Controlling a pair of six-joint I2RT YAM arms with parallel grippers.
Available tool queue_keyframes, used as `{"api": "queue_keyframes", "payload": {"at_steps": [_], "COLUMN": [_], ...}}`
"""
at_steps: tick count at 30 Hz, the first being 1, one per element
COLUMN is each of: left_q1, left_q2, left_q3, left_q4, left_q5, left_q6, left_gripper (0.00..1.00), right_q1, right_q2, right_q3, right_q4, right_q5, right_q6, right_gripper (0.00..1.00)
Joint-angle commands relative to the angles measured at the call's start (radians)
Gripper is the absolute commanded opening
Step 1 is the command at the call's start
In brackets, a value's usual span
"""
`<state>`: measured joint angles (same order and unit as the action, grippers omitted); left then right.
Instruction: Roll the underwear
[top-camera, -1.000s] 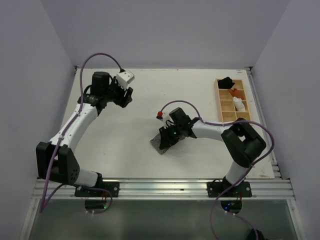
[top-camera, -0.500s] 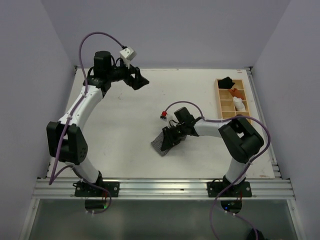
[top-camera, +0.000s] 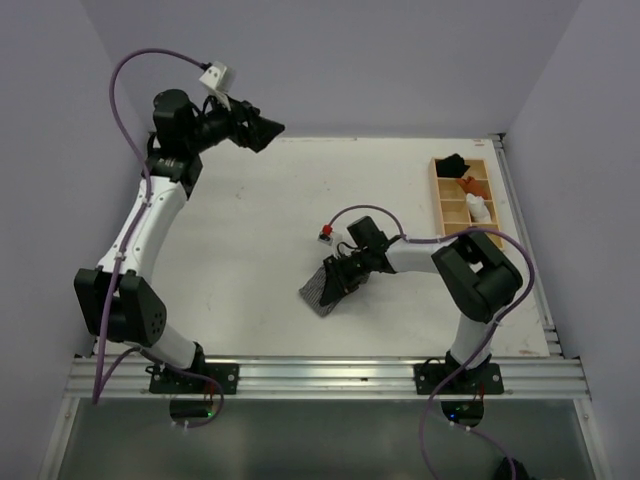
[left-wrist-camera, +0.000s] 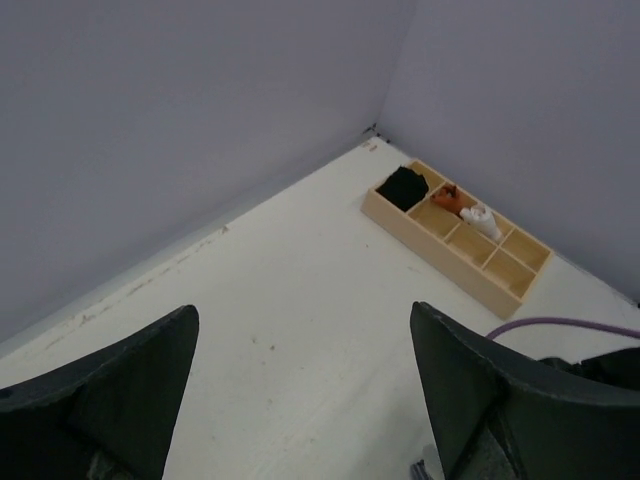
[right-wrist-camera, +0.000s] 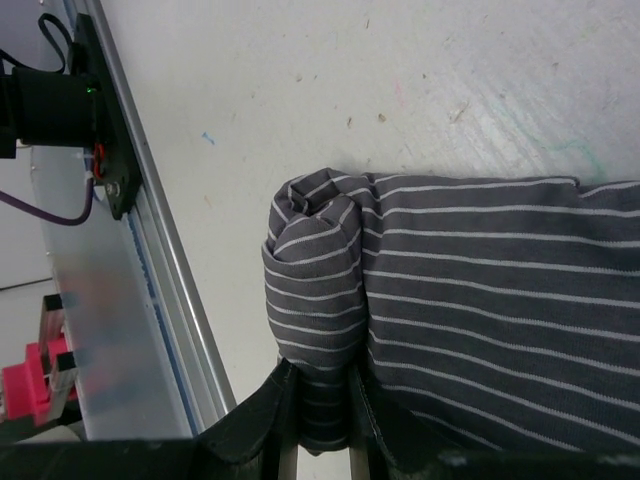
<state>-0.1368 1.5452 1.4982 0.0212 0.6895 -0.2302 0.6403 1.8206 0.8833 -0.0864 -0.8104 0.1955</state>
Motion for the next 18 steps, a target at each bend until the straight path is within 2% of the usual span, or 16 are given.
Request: {"api": "queue_keyframes", "payload": {"at_steps": [1,2,5,6,9,12,18], "left_q1": [-0.012,-0.033,-0.084,-0.118,-0.182,-0.207,-0.233], "left_q2": [0.061,0.050,0.000,-0.014,-0.008,0.019,0.036], "left_q3": [-0.015,-0.045,-0.211,-0.292,-0.366,-0.398,-0.437], "left_q4": [-0.195,-0.239,-0.313,-0.354,-0.452,-0.556,-0.572], "left_q5": [0.150,0.128,0.071,0.033,-0.004,0.105,0.194], "left_q6": [0.095,0.197,0.335,0.366,0.488,0.560,0.566], "left_gripper": [0.88,0.79,0.69,0.68,0.68,0.64,0.53], "right_q1": [0.009,0.009,0.007,0.007,0.001,-0.002,-0.004], "right_q2": [0.063,0.072,0.098,0.103,0.103,0.124,0.128], "right_q3": [-0.010,-0.004,-0.010,-0.015,-0.044,-0.058,-0.063], "right_q4": [-0.029,-0.021,-0.003,0.000,0.037,0.062,0.080], "right_q5": [-0.014,-0.021,-0.047,-0.050,-0.062,-0.081,-0.076], "right_q6": [-0.007,0.004,0.015,0.018,0.039,0.056,0.078], "right_gripper": [0.12,0.12,0.12,0.12,0.12,0.13,0.13]}}
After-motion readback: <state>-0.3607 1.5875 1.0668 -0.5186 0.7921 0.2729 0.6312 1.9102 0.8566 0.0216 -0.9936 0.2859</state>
